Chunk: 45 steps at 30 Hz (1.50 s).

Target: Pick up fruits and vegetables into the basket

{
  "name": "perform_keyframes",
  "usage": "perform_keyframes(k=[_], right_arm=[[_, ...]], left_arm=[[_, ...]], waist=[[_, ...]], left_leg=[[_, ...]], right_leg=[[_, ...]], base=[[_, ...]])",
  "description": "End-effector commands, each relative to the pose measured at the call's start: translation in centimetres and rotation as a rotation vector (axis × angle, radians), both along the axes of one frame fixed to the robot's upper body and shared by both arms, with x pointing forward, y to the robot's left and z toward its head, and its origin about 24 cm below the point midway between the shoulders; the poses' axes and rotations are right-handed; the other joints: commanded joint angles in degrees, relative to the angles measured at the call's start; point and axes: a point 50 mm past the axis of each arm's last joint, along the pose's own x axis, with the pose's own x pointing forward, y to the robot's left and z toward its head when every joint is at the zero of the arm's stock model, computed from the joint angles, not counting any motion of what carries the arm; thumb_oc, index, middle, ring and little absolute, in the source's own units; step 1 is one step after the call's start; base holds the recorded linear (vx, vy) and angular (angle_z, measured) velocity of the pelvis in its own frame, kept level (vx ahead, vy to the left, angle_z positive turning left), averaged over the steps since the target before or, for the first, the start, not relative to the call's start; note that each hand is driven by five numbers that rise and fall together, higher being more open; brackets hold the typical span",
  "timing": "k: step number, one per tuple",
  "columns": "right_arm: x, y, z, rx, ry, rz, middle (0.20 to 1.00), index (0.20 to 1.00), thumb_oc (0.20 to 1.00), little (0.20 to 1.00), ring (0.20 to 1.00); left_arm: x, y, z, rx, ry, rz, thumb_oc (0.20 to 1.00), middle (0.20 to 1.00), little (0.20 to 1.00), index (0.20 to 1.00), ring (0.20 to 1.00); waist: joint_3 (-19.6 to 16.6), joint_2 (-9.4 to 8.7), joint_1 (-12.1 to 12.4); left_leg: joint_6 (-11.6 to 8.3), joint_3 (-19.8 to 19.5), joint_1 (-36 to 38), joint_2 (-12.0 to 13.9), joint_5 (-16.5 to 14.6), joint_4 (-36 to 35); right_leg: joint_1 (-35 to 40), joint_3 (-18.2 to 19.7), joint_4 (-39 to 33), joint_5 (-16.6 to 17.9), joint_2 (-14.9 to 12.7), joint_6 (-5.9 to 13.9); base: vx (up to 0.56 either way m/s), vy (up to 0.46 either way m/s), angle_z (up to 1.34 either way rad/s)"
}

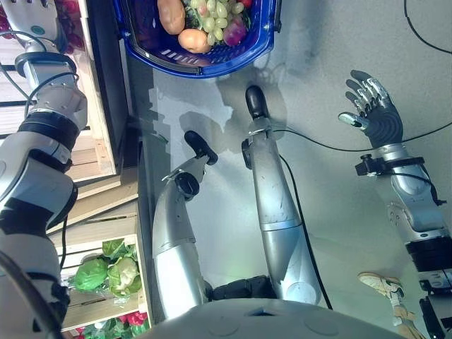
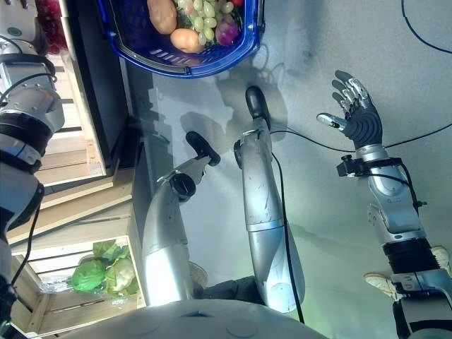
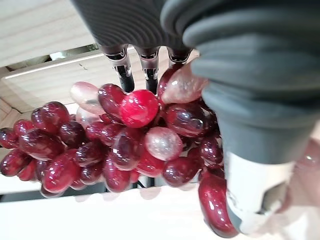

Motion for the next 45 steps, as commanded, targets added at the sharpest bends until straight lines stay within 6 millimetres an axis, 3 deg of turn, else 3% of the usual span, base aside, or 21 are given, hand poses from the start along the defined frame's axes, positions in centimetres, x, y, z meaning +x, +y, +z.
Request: perform_keyframes(k=[1, 11, 12, 13, 14, 19, 28, 37, 45], right_arm=[[-0.4, 0.0, 0.2, 0.021, -0.045, 0.015, 1.000, 1.000, 1.000, 1.000, 1.000], [-0.1, -0.3, 1.0, 0.015, -0.077, 0.032, 1.000, 1.000, 1.000, 1.000, 1.000], [0.0, -0.3, 1.0, 0.013, -0.080, 0.031, 1.000, 1.000, 1.000, 1.000, 1.000], [0.0, -0.3, 1.0, 0.013, -0.080, 0.032, 1.000, 1.000, 1.000, 1.000, 1.000], [0.1, -0.3, 1.3, 0.015, -0.085, 0.037, 1.000, 1.000, 1.000, 1.000, 1.000], [0.0, -0.2, 1.5, 0.005, -0.101, 0.046, 1.000, 1.000, 1.000, 1.000, 1.000], [-0.6, 0.3, 1.2, -0.038, -0.107, 0.079, 1.000, 1.000, 1.000, 1.000, 1.000], [-1.5, -0.3, -3.0, -0.248, 0.133, 0.031, 1.000, 1.000, 1.000, 1.000, 1.000], [-3.0, 0.4, -4.8, -0.342, 0.244, 0.072, 1.000, 1.000, 1.000, 1.000, 1.000]], left_arm=[[-3.1, 5.4, -0.4, 0.005, -0.008, 0.283, 1.000, 1.000, 1.000, 1.000, 1.000], [-3.1, 5.5, -0.6, 0.014, 0.027, 0.339, 1.000, 1.000, 1.000, 1.000, 1.000], [-3.0, 5.5, -0.8, -0.004, 0.022, 0.324, 0.282, 0.282, 0.282, 0.282, 0.282], [-3.0, 5.5, -0.8, -0.004, 0.021, 0.323, 0.282, 0.282, 0.282, 0.282, 0.282], [-2.9, 5.4, -1.0, -0.043, 0.015, 0.308, 0.200, 0.200, 0.200, 0.200, 0.200], [-3.1, 6.1, -2.0, -0.238, -0.109, 0.234, 0.200, 0.200, 0.200, 0.200, 0.200], [-3.6, 6.9, -2.3, -0.307, -0.214, 0.124, 0.200, 0.200, 0.200, 0.200, 0.200], [-4.9, 7.9, -3.5, -0.694, -0.549, -0.178, 0.200, 0.200, 0.200, 0.200, 0.200], [-5.9, 6.0, -5.9, -0.984, -0.729, -0.485, 0.200, 0.200, 0.200, 0.200, 0.200]], waist=[[-2.34, 1.64, -3.14], [-2.34, 0.91, -3.15], [-2.34, 0.84, -3.07], [-2.34, 0.84, -3.08], [-2.34, 0.67, -3.00], [-2.34, 0.47, -2.59], [-2.34, -0.19, -1.49], [-2.34, -2.12, 1.95], [-2.34, -3.74, 5.14]], left_leg=[[1.30, 0.90, -4.71, -0.85, -1.19, 1.55], [1.01, 0.26, -8.30, -0.53, -1.31, 3.09], [0.97, 0.21, -8.41, -0.52, -1.30, 3.14], [0.96, 0.20, -8.42, -0.51, -1.30, 3.14], [0.94, -0.01, -8.21, -0.58, -1.09, 2.65], [0.76, -0.55, -6.57, -1.00, -0.60, 1.13], [0.44, -1.65, 0.41, -2.02, 0.27, -3.08], [1.05, -4.52, 12.59, -4.14, 0.69, -9.12], [1.90, -7.23, 24.38, -6.23, 0.50, -14.21]], right_leg=[[-0.97, -1.61, 0.85, -2.80, 3.08, 1.69], [-3.53, -1.30, 1.70, -2.69, 3.95, 1.90], [-3.54, -1.35, 1.64, -2.65, 3.92, 1.93], [-3.55, -1.36, 1.63, -2.64, 3.92, 1.93], [-3.15, -1.40, 1.13, -2.50, 3.89, 2.01], [-1.19, -1.62, -0.31, -2.31, 3.57, 2.13], [6.49, -3.10, -4.76, -1.81, 2.17, 2.20], [20.72, -7.94, -11.03, -1.94, 0.60, 2.52], [34.03, -11.94, -14.90, -3.11, 0.56, 2.75]], base=[[-0.01, 0.030, 0.03], [-0.02, 0.006, -0.05], [0.00, 0.000, 0.00], [-0.04, -0.015, -0.02], [-0.04, -0.017, -0.01], [-0.05, -0.005, -0.01], [-0.05, -0.030, 0.01], [-0.06, -0.106, 0.13], [-0.04, -0.114, 0.17]])
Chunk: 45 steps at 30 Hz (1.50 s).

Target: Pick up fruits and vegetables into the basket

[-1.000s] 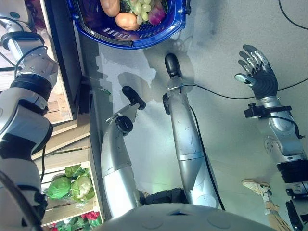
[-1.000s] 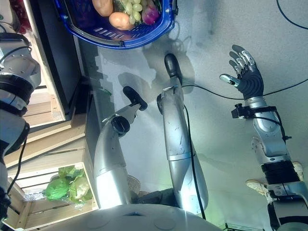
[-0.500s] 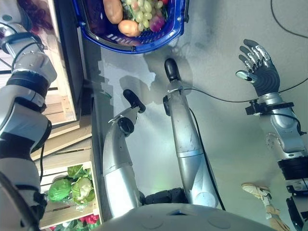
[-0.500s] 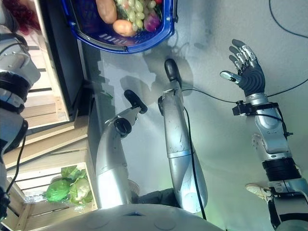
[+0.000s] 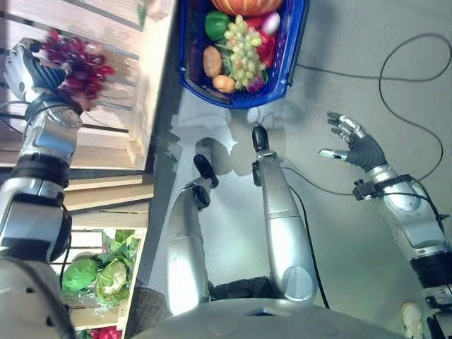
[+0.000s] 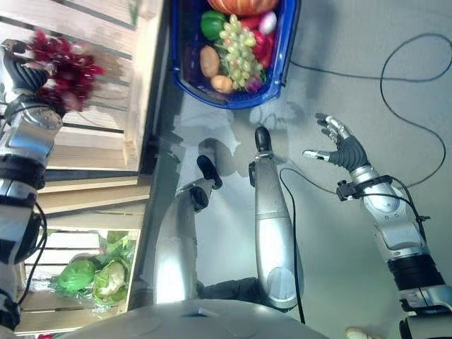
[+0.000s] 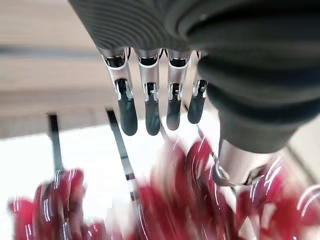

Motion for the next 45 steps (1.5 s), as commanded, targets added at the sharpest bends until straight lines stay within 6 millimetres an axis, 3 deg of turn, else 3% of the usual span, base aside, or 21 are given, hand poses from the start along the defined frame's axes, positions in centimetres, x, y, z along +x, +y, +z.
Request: perform_keyframes(k=[1, 7, 10, 11, 14, 20, 21, 22, 27, 33, 37, 45], right_arm=[[-0.9, 0.9, 0.6, -0.003, -0.024, 0.048, 1.000, 1.000, 1.000, 1.000, 1.000], [-0.7, 2.7, 1.0, -0.182, -0.033, 0.117, 1.000, 1.000, 1.000, 1.000, 1.000], [0.4, 4.0, 2.0, -0.291, -0.091, 0.124, 1.000, 1.000, 1.000, 1.000, 1.000], [0.8, 4.5, 2.5, -0.304, -0.104, 0.134, 1.000, 1.000, 1.000, 1.000, 1.000], [2.3, 6.7, 3.3, -0.355, -0.134, 0.173, 1.000, 1.000, 1.000, 1.000, 1.000], [3.9, 8.8, 4.8, -0.321, -0.130, 0.213, 1.000, 1.000, 1.000, 1.000, 1.000], [4.0, 8.9, 5.0, -0.324, -0.124, 0.206, 1.000, 1.000, 1.000, 1.000, 1.000], [4.2, 8.8, 5.1, -0.328, -0.117, 0.196, 1.000, 1.000, 1.000, 1.000, 1.000], [4.1, 8.5, 4.8, -0.330, -0.100, 0.178, 1.000, 1.000, 1.000, 1.000, 1.000], [3.1, 6.3, 4.1, -0.278, -0.089, 0.148, 1.000, 1.000, 1.000, 1.000, 1.000], [2.4, 5.1, 4.3, -0.240, -0.112, 0.139, 1.000, 1.000, 1.000, 1.000, 1.000], [1.4, 2.7, 3.7, -0.157, -0.093, 0.055, 1.000, 1.000, 1.000, 1.000, 1.000]], left_arm=[[-2.5, 2.4, 1.7, -0.044, -0.186, -0.011, 0.200, 0.200, 0.200, 0.200, 0.200], [-2.9, 0.4, 1.6, -0.154, -0.290, -0.204, 0.200, 0.200, 0.200, 0.200, 0.200], [-2.7, -2.2, 2.4, -0.161, -0.332, -0.353, 0.200, 0.200, 0.200, 0.200, 0.200], [-2.7, -3.0, 2.8, -0.151, -0.346, -0.390, 0.200, 0.200, 0.200, 0.200, 0.200], [-2.5, -5.4, 2.9, -0.083, -0.318, -0.488, 0.200, 0.200, 0.200, 0.200, 0.200], [-1.9, -6.5, 3.0, 0.067, -0.182, -0.489, 0.200, 0.200, 0.200, 0.200, 0.200], [-1.7, -6.5, 3.2, 0.102, -0.157, -0.477, 0.564, 0.564, 0.564, 0.564, 0.564], [-1.5, -6.3, 3.2, 0.087, -0.138, -0.466, 1.000, 1.000, 1.000, 1.000, 1.000], [-1.1, -6.1, 2.7, 0.112, -0.091, -0.417, 1.000, 1.000, 1.000, 1.000, 1.000], [0.0, -5.2, -0.2, 0.135, 0.073, -0.308, 1.000, 1.000, 1.000, 1.000, 1.000], [0.3, -4.2, -0.5, 0.176, 0.123, -0.225, 1.000, 1.000, 1.000, 1.000, 1.000], [1.0, -3.2, -2.9, 0.109, 0.190, -0.141, 1.000, 1.000, 1.000, 1.000, 1.000]], waist=[[-2.29, -3.20, 0.76], [-2.29, -3.87, 1.75], [-2.29, -3.68, 2.95], [-2.29, -3.63, 3.24], [-2.29, -3.17, 4.73], [-2.29, -2.54, 5.76], [-2.29, -2.30, 5.67], [-2.29, -2.09, 5.55], [-2.29, -2.02, 4.94], [-2.29, -3.95, 2.21], [-2.29, -5.02, 0.54], [-2.29, -5.03, -1.61]], left_leg=[[3.67, 3.12, 4.31, -5.15, -2.50, -4.37], [3.85, 2.56, 11.46, -5.13, -2.99, -6.19], [3.88, 1.83, 15.01, -5.43, -3.13, -6.83], [4.17, 2.32, 14.80, -5.35, -1.65, -7.37], [4.09, 1.72, 17.08, -5.65, -1.68, -7.84], [4.03, 1.50, 18.01, -5.76, -1.71, -7.76], [4.07, 1.54, 17.58, -5.73, -1.82, -7.25], [4.07, 1.66, 16.96, -5.67, -1.89, -6.66], [4.10, 2.31, 14.52, -5.23, -2.32, -5.24], [4.19, 2.89, 9.81, -3.90, -4.62, -1.96], [4.30, 3.72, 6.05, -2.83, -4.80, -0.22], [3.80, 4.89, -0.18, -1.73, -4.67, 1.81]], right_leg=[[6.65, -1.14, -3.21, -3.60, 1.81, 3.35], [14.29, -2.34, -4.92, -4.68, 1.72, 3.16], [18.45, -3.17, -6.04, -4.92, 1.30, 2.76], [18.51, -3.76, -6.94, -3.43, 1.06, 2.27], [21.41, -4.56, -7.47, -3.63, 0.37, 2.07], [22.76, -5.29, -7.23, -4.14, -0.26, 1.72], [22.36, -5.27, -6.76, -4.34, -0.38, 1.59], [21.71, -5.15, -6.28, -4.50, -0.39, 1.38], [19.03, -4.56, -5.20, -4.80, 0.03, 1.23], [13.77, -2.42, -2.41, -6.55, 2.33, 1.25], [9.69, -1.53, -0.48, -6.67, 3.57, 1.04], [2.25, -0.58, 2.92, -7.08, 4.33, 0.91]], base=[[-0.02, -0.150, 0.10], [0.01, -0.085, 0.11], [0.01, -0.083, 0.08], [-0.06, -0.058, 0.09], [0.02, -0.056, 0.10], [0.03, -0.033, 0.02], [0.03, -0.009, 0.04], [0.02, -0.007, 0.07], [0.01, -0.038, 0.00], [0.05, -0.066, -0.08], [0.02, -0.052, -0.17], [0.02, -0.011, -0.11]])
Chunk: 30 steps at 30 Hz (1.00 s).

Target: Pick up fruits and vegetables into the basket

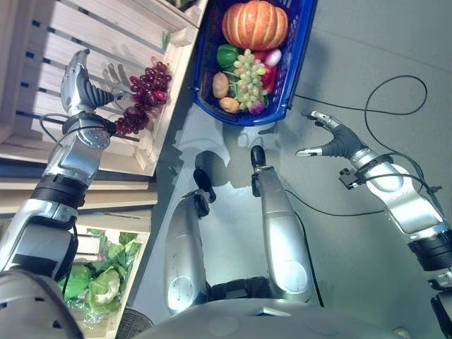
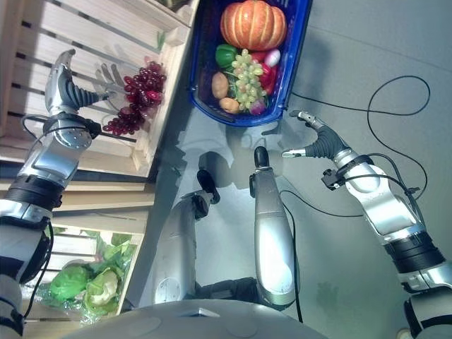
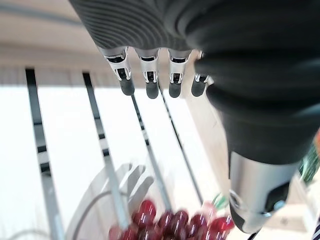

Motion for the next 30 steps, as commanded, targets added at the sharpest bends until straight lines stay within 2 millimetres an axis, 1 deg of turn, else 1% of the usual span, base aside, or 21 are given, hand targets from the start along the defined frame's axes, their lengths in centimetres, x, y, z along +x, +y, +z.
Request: perform_keyframes(k=[1, 10, 15, 18, 20, 21, 24, 30], right_arm=[[-0.8, 0.0, 0.6, 0.096, -0.055, 0.002, 1.000, 1.000, 1.000, 1.000, 1.000], [-1.0, -1.4, -0.4, 0.157, -0.037, -0.076, 1.000, 1.000, 1.000, 1.000, 1.000], [-0.7, -1.4, -0.4, 0.209, -0.057, -0.095, 1.000, 1.000, 1.000, 1.000, 1.000], [-0.5, -1.3, -0.5, 0.216, -0.066, -0.100, 1.000, 1.000, 1.000, 1.000, 1.000], [-0.3, -1.2, -0.5, 0.218, -0.069, -0.106, 1.000, 1.000, 1.000, 1.000, 1.000], [-0.2, -1.1, -0.5, 0.219, -0.071, -0.109, 1.000, 1.000, 1.000, 1.000, 1.000], [0.0, -0.8, -0.7, 0.236, -0.070, -0.110, 1.000, 1.000, 1.000, 1.000, 1.000], [0.6, -0.5, -0.4, 0.270, -0.069, -0.106, 1.000, 1.000, 1.000, 1.000, 1.000]], left_arm=[[-0.5, 2.0, -0.1, 0.036, -0.006, 0.097, 1.000, 1.000, 1.000, 1.000, 1.000], [-0.1, 3.7, 0.4, -0.027, 0.008, 0.232, 1.000, 1.000, 1.000, 1.000, 1.000], [-0.2, 5.0, 1.2, -0.029, -0.011, 0.336, 1.000, 1.000, 1.000, 1.000, 1.000], [-0.2, 5.1, 1.6, -0.061, -0.036, 0.358, 1.000, 1.000, 1.000, 1.000, 1.000], [-0.1, 5.4, 1.9, -0.112, -0.054, 0.376, 1.000, 1.000, 1.000, 1.000, 1.000], [0.0, 5.4, 2.0, -0.148, -0.070, 0.387, 1.000, 1.000, 1.000, 1.000, 1.000], [0.1, 5.3, 2.2, -0.183, -0.080, 0.394, 1.000, 1.000, 1.000, 1.000, 1.000], [0.7, 4.8, 2.8, -0.168, -0.075, 0.380, 1.000, 1.000, 1.000, 1.000, 1.000]], waist=[[-2.64, -2.72, -1.14], [-2.64, -3.31, -2.55], [-2.64, -3.82, -2.97], [-2.64, -4.00, -3.08], [-2.64, -4.06, -3.13], [-2.64, -4.17, -3.20], [-2.64, -4.37, -3.19], [-2.64, -5.05, -3.19]], left_leg=[[3.52, 4.62, -2.51, -2.01, -2.96, 0.05], [3.25, 5.09, -8.18, -0.98, -2.90, 1.80], [3.26, 4.84, -11.54, -0.69, -3.09, 3.06], [3.26, 4.67, -13.02, -0.62, -3.08, 3.57], [3.23, 4.53, -14.09, -0.64, -3.11, 3.94], [3.27, 4.44, -14.96, -0.67, -3.15, 4.14], [3.36, 4.16, -16.52, -0.73, -3.38, 4.66], [3.54, 3.58, -19.41, -0.60, -3.50, 5.50]], right_leg=[[-0.31, -1.20, 2.06, -5.96, 3.97, 0.39], [-6.97, -0.89, 3.61, -5.29, 3.91, 0.70], [-10.45, -0.70, 4.44, -4.81, 4.04, 0.78], [-11.84, -0.62, 4.78, -4.57, 4.04, 0.75], [-12.87, -0.49, 4.90, -4.31, 4.05, 0.79], [-13.78, -0.44, 4.96, -4.04, 4.10, 0.86], [-15.26, -0.35, 5.11, -3.62, 4.11, 0.96], [-17.86, -0.30, 5.85, -3.12, 4.48, 1.09]], base=[[0.01, 0.006, -0.04], [0.00, -0.005, -0.01], [-0.01, -0.020, 0.00], [0.00, 0.000, 0.00], [0.00, 0.000, 0.00], [0.00, 0.000, 0.00], [0.00, 0.000, 0.00], [0.00, 0.000, 0.00]])
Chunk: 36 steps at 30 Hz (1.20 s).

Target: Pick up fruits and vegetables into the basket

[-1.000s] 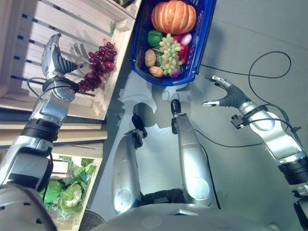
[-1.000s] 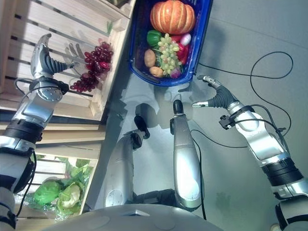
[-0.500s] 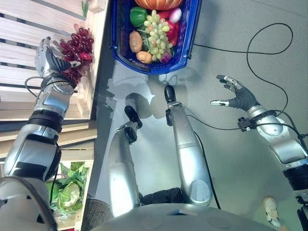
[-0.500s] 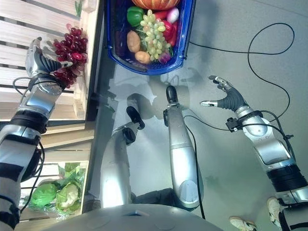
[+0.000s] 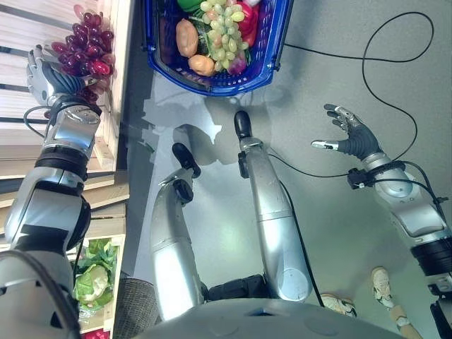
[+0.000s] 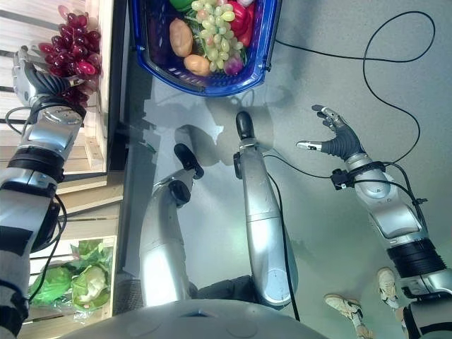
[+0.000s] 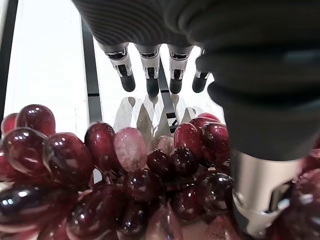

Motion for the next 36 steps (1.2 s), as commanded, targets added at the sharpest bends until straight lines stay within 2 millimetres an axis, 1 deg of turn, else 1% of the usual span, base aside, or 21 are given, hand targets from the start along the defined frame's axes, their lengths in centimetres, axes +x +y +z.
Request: perform_keyframes(k=[1, 5, 6, 9, 12, 20, 22, 24, 25, 26, 30, 34, 36], right_arm=[[0.1, 1.2, 0.0, 0.100, -0.030, 0.032, 1.000, 1.000, 1.000, 1.000, 1.000], [0.3, 1.2, 0.0, 0.108, -0.026, 0.035, 1.000, 1.000, 1.000, 1.000, 1.000], [0.4, 1.3, -0.1, 0.110, -0.027, 0.036, 1.000, 1.000, 1.000, 1.000, 1.000], [0.4, 1.3, -0.2, 0.111, -0.027, 0.040, 1.000, 1.000, 1.000, 1.000, 1.000], [0.5, 1.5, -0.3, 0.108, -0.021, 0.043, 1.000, 1.000, 1.000, 1.000, 1.000], [0.5, 2.1, -0.6, 0.121, -0.013, 0.058, 1.000, 1.000, 1.000, 1.000, 1.000], [0.4, 2.7, -0.7, 0.128, -0.010, 0.073, 1.000, 1.000, 1.000, 1.000, 1.000], [0.4, 2.9, -0.6, 0.125, -0.011, 0.074, 1.000, 1.000, 1.000, 1.000, 1.000], [0.4, 2.9, -0.6, 0.127, -0.013, 0.073, 1.000, 1.000, 1.000, 1.000, 1.000], [0.5, 3.1, -0.5, 0.132, -0.013, 0.072, 1.000, 1.000, 1.000, 1.000, 1.000], [0.4, 2.8, -0.3, 0.133, -0.017, 0.053, 1.000, 1.000, 1.000, 1.000, 1.000], [0.3, 2.5, -0.3, 0.129, -0.019, 0.051, 1.000, 1.000, 1.000, 1.000, 1.000], [0.3, 2.5, -0.2, 0.132, -0.021, 0.059, 1.000, 1.000, 1.000, 1.000, 1.000]], left_arm=[[-0.5, 1.6, -0.1, -0.004, 0.036, 0.051, 1.000, 1.000, 1.000, 1.000, 1.000], [-0.1, 0.9, -0.3, -0.011, 0.047, 0.008, 1.000, 1.000, 1.000, 1.000, 1.000], [0.1, 0.5, -0.8, -0.018, 0.055, -0.026, 1.000, 1.000, 1.000, 1.000, 1.000], [0.5, -0.5, -1.3, -0.063, 0.040, -0.093, 1.000, 1.000, 1.000, 1.000, 1.000], [1.0, -1.8, -1.6, -0.046, 0.054, -0.170, 1.000, 1.000, 1.000, 1.000, 1.000], [1.6, -4.0, -2.5, -0.048, 0.071, -0.217, 1.000, 1.000, 1.000, 1.000, 1.000], [1.8, -5.3, -3.3, -0.062, 0.087, -0.249, 1.000, 1.000, 1.000, 1.000, 1.000], [1.9, -5.9, -3.7, -0.082, 0.099, -0.278, 1.000, 1.000, 1.000, 1.000, 1.000], [1.9, -6.2, -4.0, -0.085, 0.112, -0.288, 0.799, 0.799, 0.799, 0.799, 0.799], [2.0, -6.4, -4.2, -0.084, 0.127, -0.292, 0.200, 0.200, 0.200, 0.200, 0.200], [1.8, -6.6, -4.9, -0.026, 0.183, -0.315, 0.200, 0.200, 0.200, 0.200, 0.200], [1.6, -5.9, -5.0, 0.003, 0.218, -0.272, 0.200, 0.200, 0.200, 0.200, 0.200], [1.6, -5.2, -4.9, 0.018, 0.241, -0.243, 0.200, 0.200, 0.200, 0.200, 0.200]], waist=[[-2.54, -3.82, 0.38], [-2.54, -3.96, 0.44], [-2.54, -3.96, 0.49], [-2.54, -4.01, 0.53], [-2.54, -4.06, 0.49], [-2.54, -4.11, 0.25], [-2.54, -4.20, 0.13], [-2.54, -4.25, 0.10], [-2.54, -4.26, 0.12], [-2.54, -4.24, 0.01], [-2.54, -4.09, 0.17], [-2.54, -4.15, 0.03], [-2.54, -4.38, -0.17]], left_leg=[[3.93, 3.77, -2.81, -1.75, -3.80, 1.27], [3.93, 3.60, -3.32, -1.84, -3.76, 1.18], [3.89, 3.55, -3.45, -1.91, -3.66, 0.95], [3.92, 3.55, -3.03, -2.10, -3.57, 0.25], [3.86, 3.53, -2.63, -2.22, -3.42, -0.30], [4.02, 3.71, -1.10, -2.59, -3.43, -1.27], [3.99, 3.94, 0.06, -2.77, -3.28, -1.97], [3.92, 4.11, 0.51, -2.68, -3.17, -2.24], [3.91, 4.24, 0.74, -2.67, -3.13, -2.40], [3.98, 4.27, 1.03, -2.65, -3.05, -2.60], [3.71, 4.19, 1.26, -2.87, -2.77, -3.03], [3.79, 4.29, 1.50, -2.86, -2.82, -3.11], [3.72, 4.37, 1.58, -2.74, -2.74, -3.12]], right_leg=[[-0.88, -0.77, 1.60, -3.19, 3.88, 1.54], [-1.41, -0.69, 1.49, -2.89, 4.10, 1.71], [-1.54, -0.63, 1.30, -2.73, 4.20, 1.79], [-1.19, -0.57, 0.65, -2.55, 4.38, 1.98], [-0.84, -0.56, 0.32, -2.43, 4.57, 2.06], [0.39, -0.33, -0.81, -2.00, 4.77, 2.28], [1.54, -0.41, -1.67, -1.75, 5.00, 2.35], [1.96, -0.48, -1.96, -1.68, 5.00, 2.41], [2.18, -0.57, -2.22, -1.59, 4.98, 2.42], [2.37, -0.50, -2.08, -1.66, 5.13, 2.51], [2.74, -0.68, -3.10, -1.03, 4.95, 2.54], [2.83, -0.65, -3.05, -1.08, 5.02, 2.48], [2.94, -0.60, -3.10, -1.09, 5.12, 2.43]], base=[[0.00, 0.000, 0.00], [0.00, -0.006, -0.06], [0.00, -0.012, -0.09], [0.00, -0.007, -0.05], [0.00, -0.003, -0.01], [0.00, 0.000, 0.00], [0.00, 0.000, 0.00], [0.00, 0.000, 0.00], [0.00, 0.000, 0.00], [0.00, 0.000, 0.00], [0.00, 0.000, 0.00], [0.00, 0.000, 0.00], [0.00, 0.000, 0.00]])
